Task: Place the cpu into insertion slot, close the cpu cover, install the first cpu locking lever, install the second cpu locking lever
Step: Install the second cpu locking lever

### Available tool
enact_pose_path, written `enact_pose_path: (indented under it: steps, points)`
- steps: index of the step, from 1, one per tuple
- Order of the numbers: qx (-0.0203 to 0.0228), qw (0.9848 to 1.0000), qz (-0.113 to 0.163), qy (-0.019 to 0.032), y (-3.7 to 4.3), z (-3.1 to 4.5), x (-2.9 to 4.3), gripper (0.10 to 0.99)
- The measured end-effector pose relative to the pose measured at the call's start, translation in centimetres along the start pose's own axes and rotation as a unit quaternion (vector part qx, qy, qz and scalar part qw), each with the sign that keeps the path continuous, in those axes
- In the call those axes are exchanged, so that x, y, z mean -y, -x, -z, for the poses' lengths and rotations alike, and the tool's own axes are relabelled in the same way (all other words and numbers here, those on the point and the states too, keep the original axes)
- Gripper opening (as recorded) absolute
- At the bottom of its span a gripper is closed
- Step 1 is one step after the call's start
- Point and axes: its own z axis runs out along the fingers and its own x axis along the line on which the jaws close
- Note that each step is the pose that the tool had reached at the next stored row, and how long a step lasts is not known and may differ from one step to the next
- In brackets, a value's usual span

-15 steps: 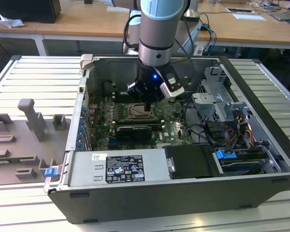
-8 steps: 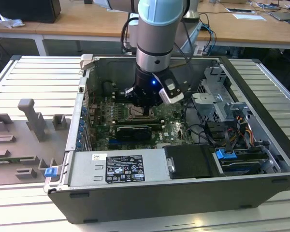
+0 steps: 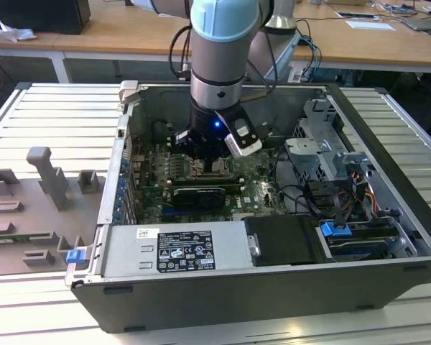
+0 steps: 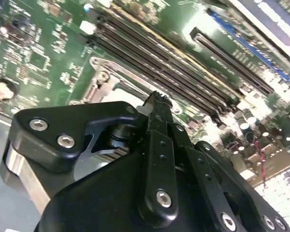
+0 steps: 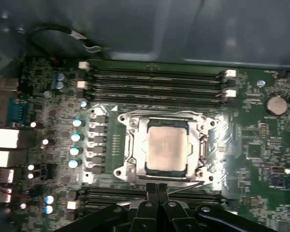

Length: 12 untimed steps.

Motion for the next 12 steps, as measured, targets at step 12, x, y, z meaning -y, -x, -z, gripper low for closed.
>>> enact_pose_path:
  steps: [12]
  points:
    - [0.0022, 0.9994, 0.000, 0.0352, -1.90, -0.86, 1.24, 0.106]
